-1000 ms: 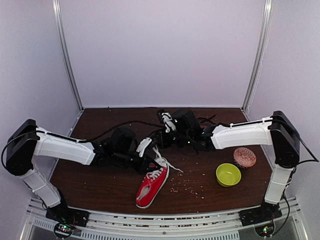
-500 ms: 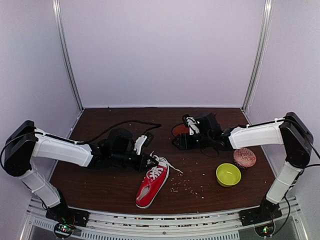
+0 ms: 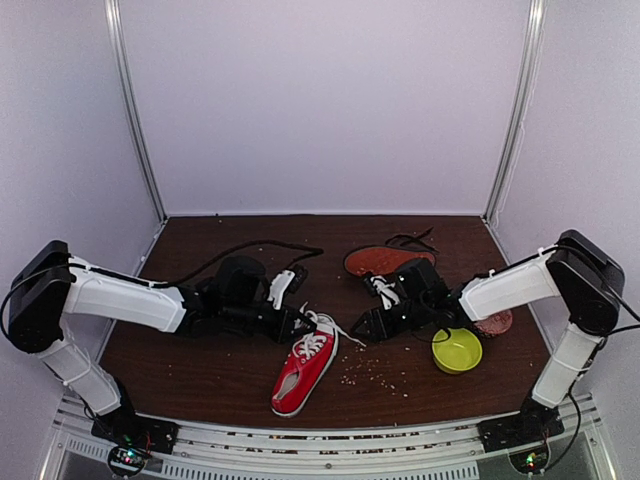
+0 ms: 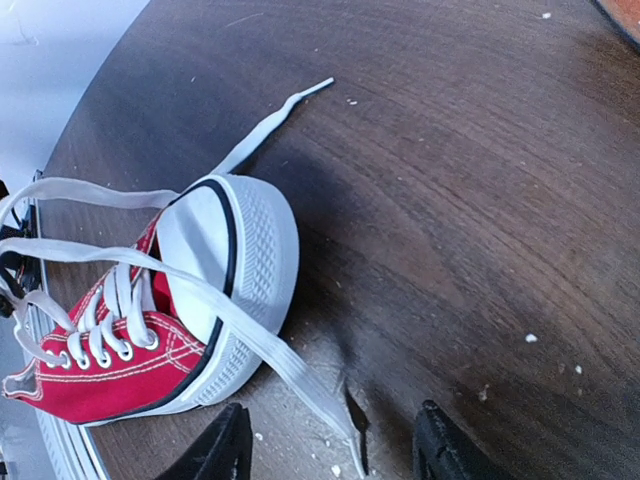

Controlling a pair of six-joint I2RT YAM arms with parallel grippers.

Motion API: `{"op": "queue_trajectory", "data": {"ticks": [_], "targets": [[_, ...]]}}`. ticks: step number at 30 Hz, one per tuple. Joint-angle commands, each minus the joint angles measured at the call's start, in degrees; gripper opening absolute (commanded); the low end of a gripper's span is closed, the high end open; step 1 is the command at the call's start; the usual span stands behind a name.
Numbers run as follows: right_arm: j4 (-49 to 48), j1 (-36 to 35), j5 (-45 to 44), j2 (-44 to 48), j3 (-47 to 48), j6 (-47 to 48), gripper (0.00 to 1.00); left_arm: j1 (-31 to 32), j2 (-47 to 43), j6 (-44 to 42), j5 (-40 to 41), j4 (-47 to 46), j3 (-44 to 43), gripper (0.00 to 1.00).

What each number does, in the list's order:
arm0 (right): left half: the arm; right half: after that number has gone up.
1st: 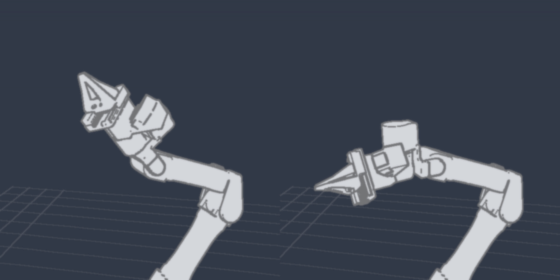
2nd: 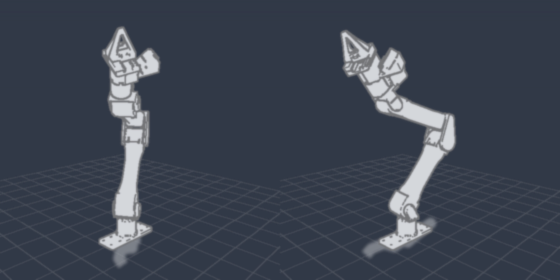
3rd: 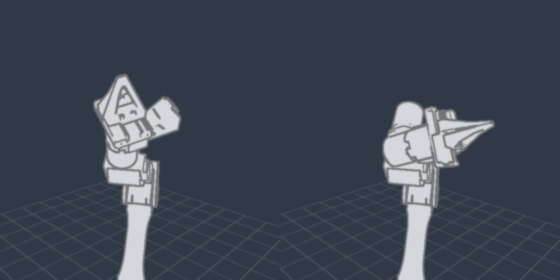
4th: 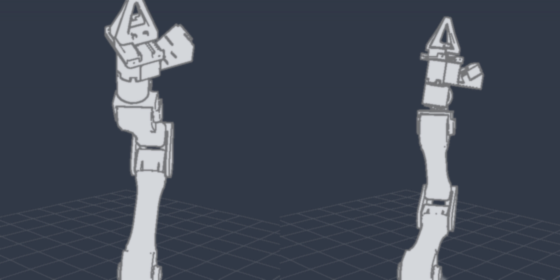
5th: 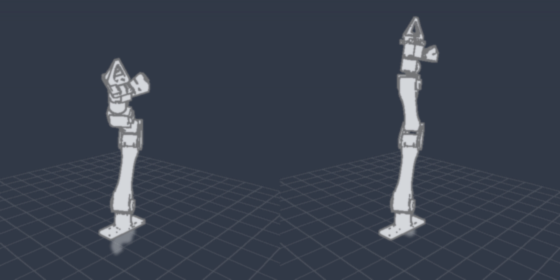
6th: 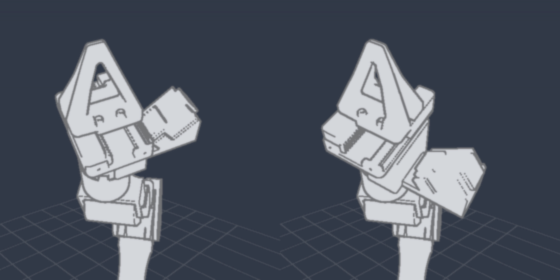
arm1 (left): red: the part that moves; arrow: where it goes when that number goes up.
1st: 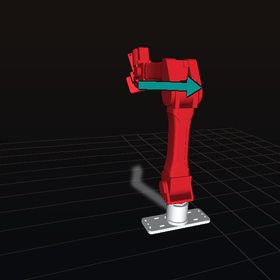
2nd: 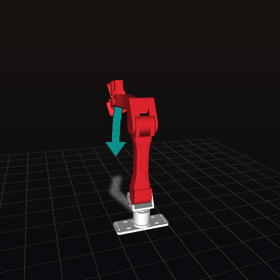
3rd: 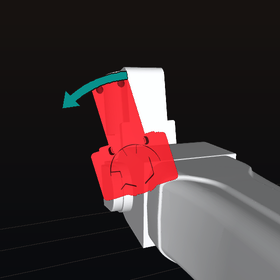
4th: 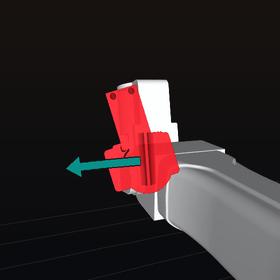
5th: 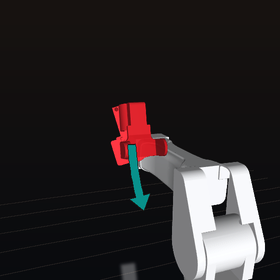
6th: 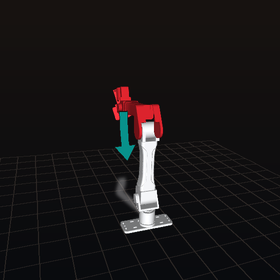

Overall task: Tie the shoes
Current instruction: Pick up the shoelace from the center of the board, then cross the shoelace with the shoelace.

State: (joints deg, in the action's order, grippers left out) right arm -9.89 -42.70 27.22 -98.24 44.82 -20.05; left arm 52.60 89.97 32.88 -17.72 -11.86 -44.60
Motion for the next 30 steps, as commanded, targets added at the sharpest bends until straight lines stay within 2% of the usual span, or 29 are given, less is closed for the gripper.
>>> {"op": "queue_trajectory", "data": {"ticks": [1, 14, 16, 20, 22, 30], "targets": [[2.75, -1.05, 2.74, -3.58, 4.81, 4.40, 0.55, 0.14, -0.20, -1.61, 0.34, 0.80, -2.42, 0.00], [5.50, -1.56, 7.10, -9.79, 9.12, 7.59, 0.43, 0.14, 0.34, -1.82, 0.16, 1.66, -3.43, 0.00], [5.48, -1.54, 7.23, -10.20, 9.22, 7.66, 0.35, 0.09, 0.46, -1.81, 0.14, 1.66, -3.47, 0.00], [4.26, -1.58, 7.60, -9.33, 8.02, 6.96, 0.08, 0.13, 0.64, -1.82, 0.22, 1.96, -3.48, 0.00], [3.67, -1.53, 7.12, -6.91, 6.48, 6.27, 0.00, 0.13, 0.51, -1.76, 0.78, 2.36, -3.40, 0.00], [1.94, -4.50, 6.09, 8.75, -1.23, 0.60, 0.00, 0.11, 1.02, -1.44, 2.62, 4.06, -3.30, 0.00]]}}
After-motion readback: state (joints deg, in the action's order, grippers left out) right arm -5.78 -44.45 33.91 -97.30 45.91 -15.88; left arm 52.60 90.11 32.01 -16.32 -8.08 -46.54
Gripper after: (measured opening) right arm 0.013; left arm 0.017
